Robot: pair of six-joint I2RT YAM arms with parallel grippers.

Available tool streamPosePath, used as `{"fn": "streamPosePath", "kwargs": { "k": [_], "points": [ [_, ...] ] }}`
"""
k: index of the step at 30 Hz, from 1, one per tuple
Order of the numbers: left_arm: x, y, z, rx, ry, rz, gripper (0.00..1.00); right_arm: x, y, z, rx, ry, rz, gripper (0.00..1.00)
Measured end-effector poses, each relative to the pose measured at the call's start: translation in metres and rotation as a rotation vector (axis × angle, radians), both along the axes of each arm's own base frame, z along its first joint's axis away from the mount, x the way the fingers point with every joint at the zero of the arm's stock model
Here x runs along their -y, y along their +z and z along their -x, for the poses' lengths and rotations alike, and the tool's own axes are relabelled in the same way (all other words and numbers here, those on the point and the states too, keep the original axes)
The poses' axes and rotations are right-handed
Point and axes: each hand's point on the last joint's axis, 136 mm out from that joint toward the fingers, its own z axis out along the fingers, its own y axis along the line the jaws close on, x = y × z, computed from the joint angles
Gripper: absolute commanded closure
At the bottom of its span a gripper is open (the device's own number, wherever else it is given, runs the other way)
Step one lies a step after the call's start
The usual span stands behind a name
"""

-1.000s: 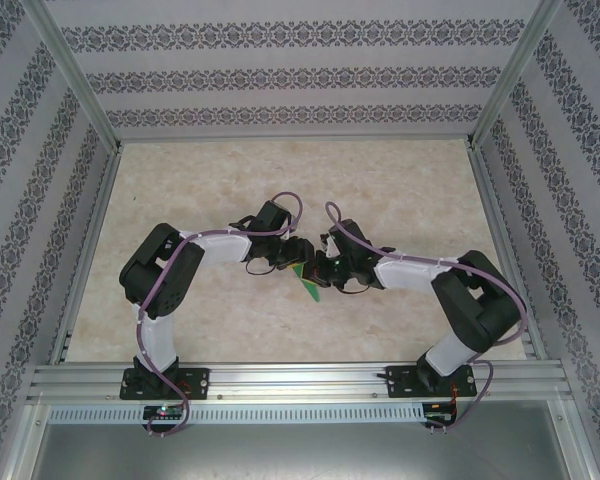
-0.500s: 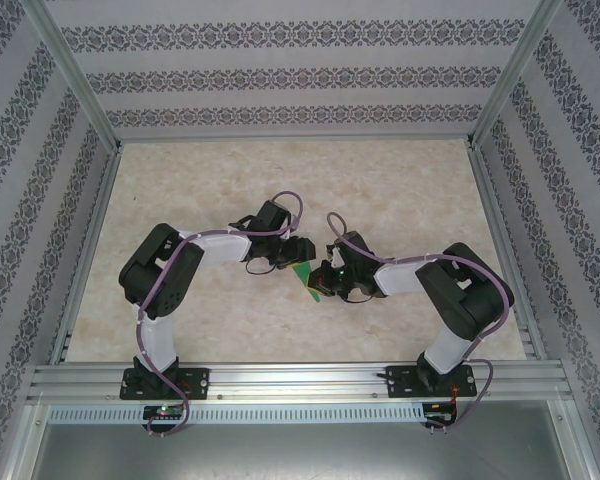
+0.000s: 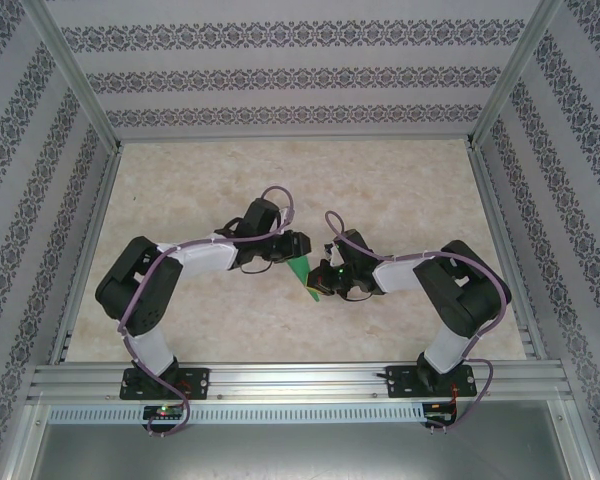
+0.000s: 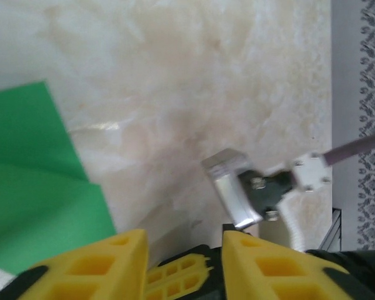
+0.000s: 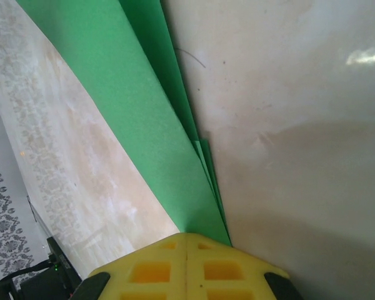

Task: Fold a paper plane with a square sheet of paper (pick it up from the middle)
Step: Fold the wing for the fifth time at the center of the table.

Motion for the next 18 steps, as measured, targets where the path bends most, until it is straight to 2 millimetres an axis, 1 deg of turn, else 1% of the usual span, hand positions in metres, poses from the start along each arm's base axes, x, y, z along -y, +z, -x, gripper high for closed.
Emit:
{"fn": "streamPosePath", "kwargs": {
  "k": [1,3,5,11,13,18],
  "points": [
    [-0.002,-0.006,0.003,-0.017,0.005,-0.006,0.73,0.0,0.0,0.0,-0.001,0.001,-0.002,0.97],
    [-0.003,-0.016,0.004,-0.036,0.012,-0.01,0.74,-0.001,0.0,0.0,-0.002,0.004,-0.005,0.97],
    [-0.002,-0.021,0.003,-0.042,0.017,-0.007,0.76,-0.001,0.0,-0.001,-0.003,0.004,-0.006,0.97],
    [0.0,-0.04,0.001,-0.06,0.018,-0.015,0.78,-0.001,0.0,0.0,-0.009,0.006,-0.013,0.97],
    [0.0,-0.044,0.001,-0.064,0.018,-0.018,0.76,-0.001,0.0,0.0,-0.01,0.007,-0.013,0.97],
    [-0.003,-0.049,0.002,-0.059,0.013,-0.03,0.76,-0.001,0.0,0.0,-0.01,0.007,-0.013,1.0]
  ]
}}
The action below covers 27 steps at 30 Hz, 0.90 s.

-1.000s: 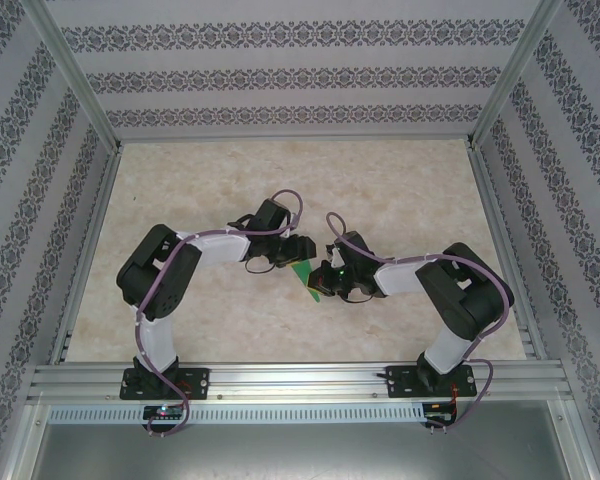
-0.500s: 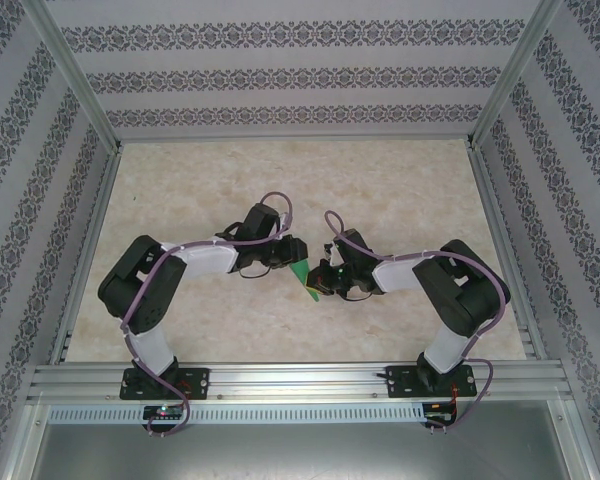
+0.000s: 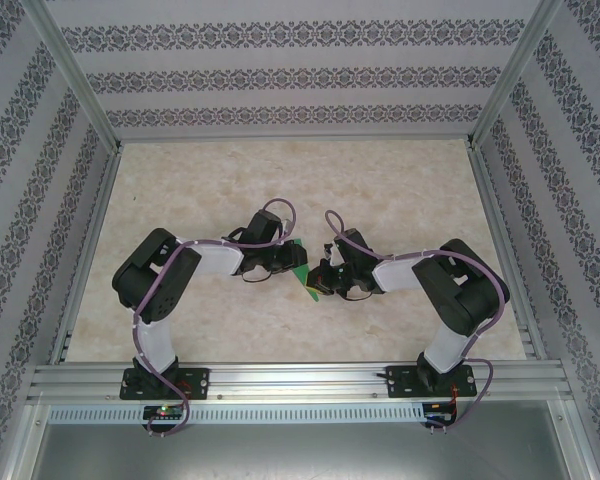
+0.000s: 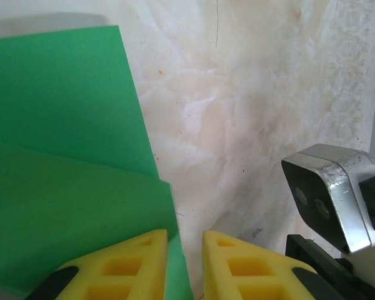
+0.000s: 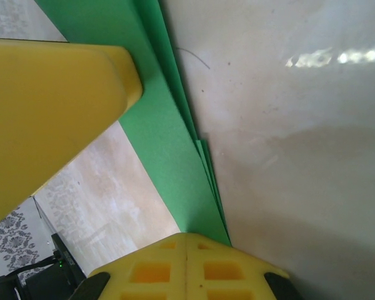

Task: Fold a paper plane with a square sheet of paper (pick it up from the middle)
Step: Fold the wing for the fifth time at the center of the table.

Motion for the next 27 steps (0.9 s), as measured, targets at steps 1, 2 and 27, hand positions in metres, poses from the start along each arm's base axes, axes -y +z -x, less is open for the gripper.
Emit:
{"fn": "streamPosePath", "kwargs": {
  "k": [1,2,27],
  "points": [
    [-0.001,-0.002,-0.001,0.002,-0.002,-0.003,0.76,0.0,0.0,0.0,0.0,0.0,0.001,1.0],
    [-0.002,-0.003,-0.001,0.004,-0.002,-0.005,0.76,0.0,0.0,0.0,0.001,0.002,0.001,1.0],
    [-0.01,-0.002,-0.014,0.024,-0.057,0.055,0.74,0.004,-0.002,0.0,0.036,0.049,0.061,1.0]
  ]
}}
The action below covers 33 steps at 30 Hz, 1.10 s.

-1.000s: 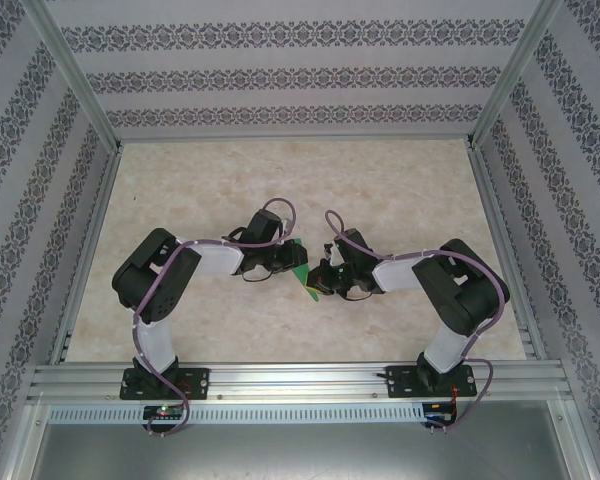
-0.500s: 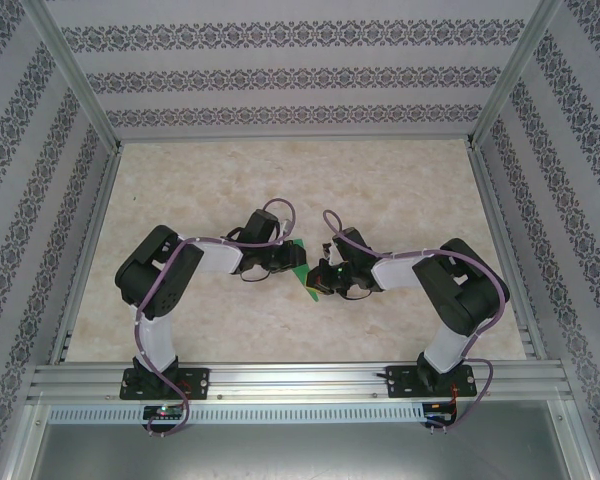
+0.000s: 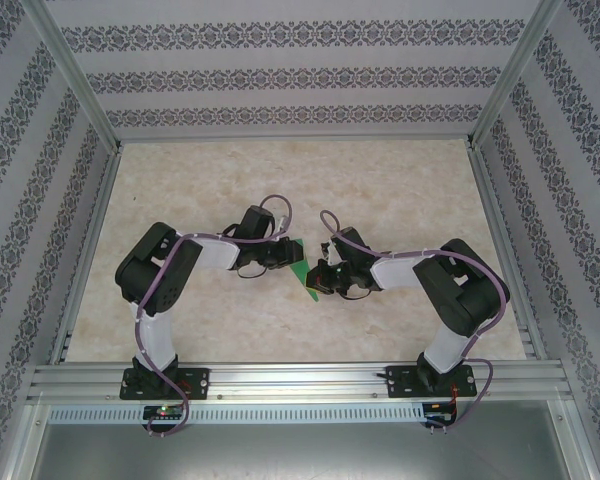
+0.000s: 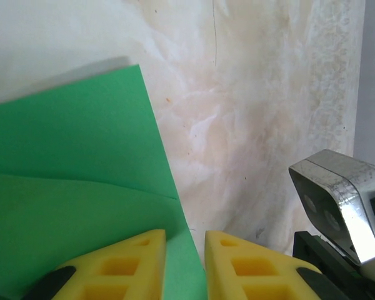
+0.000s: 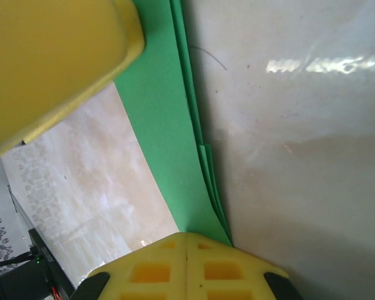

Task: Fold a paper plane with a square sheet of paper (pick it up from the middle)
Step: Fold the wing for the fifth time at the center of the table.

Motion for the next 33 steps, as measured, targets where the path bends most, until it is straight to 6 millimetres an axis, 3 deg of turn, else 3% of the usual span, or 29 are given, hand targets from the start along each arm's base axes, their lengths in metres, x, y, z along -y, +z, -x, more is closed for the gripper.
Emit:
{"fn": "streamPosePath", "kwargs": {
  "k": [9,18,33],
  "points": [
    [-0.016,0.001,-0.02,0.023,0.039,-0.005,0.73,0.0,0.0,0.0,0.0,0.001,0.001,1.0],
    [-0.02,0.001,-0.03,-0.009,0.021,0.009,0.71,0.0,0.001,-0.001,0.001,0.001,0.001,1.0],
    [-0.051,0.005,-0.079,0.06,0.078,-0.045,0.69,-0.001,0.001,-0.001,-0.004,0.001,0.004,1.0]
  ]
}}
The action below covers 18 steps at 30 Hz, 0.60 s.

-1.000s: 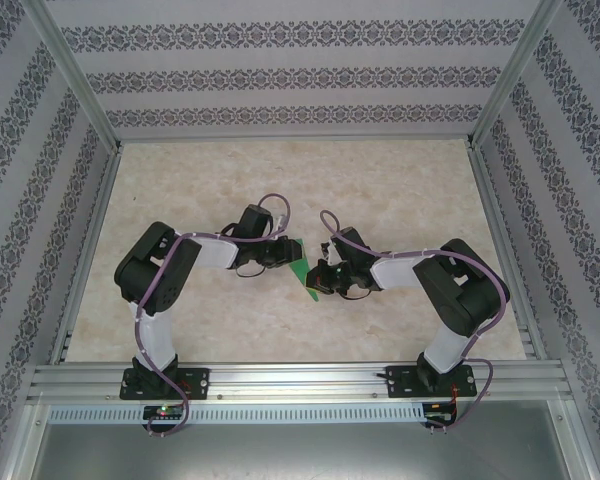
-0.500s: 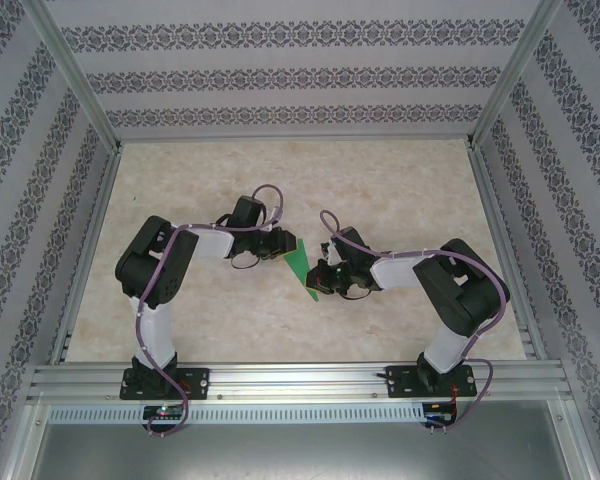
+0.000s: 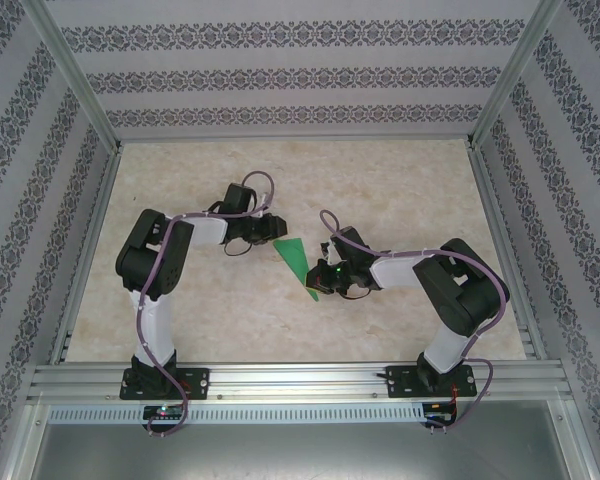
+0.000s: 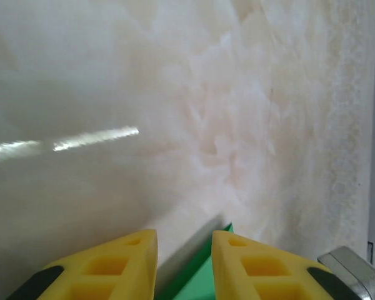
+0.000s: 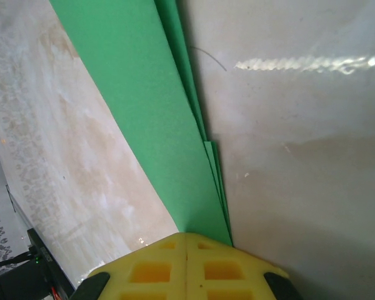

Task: Fold a paper plane with a square sheet of paper (pick it up from the middle)
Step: Fold the wing for the fifth time at the center of the table.

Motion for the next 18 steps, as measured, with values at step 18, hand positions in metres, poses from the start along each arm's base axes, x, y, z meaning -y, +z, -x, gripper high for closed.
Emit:
{"fn": "streamPosePath", "kwargs": {
  "k": [18],
  "points": [
    [0.01,0.08,0.037,0.1,-0.025,0.04,0.88,-0.001,0.0,-0.001,-0.019,-0.001,0.01,1.0]
  ]
}}
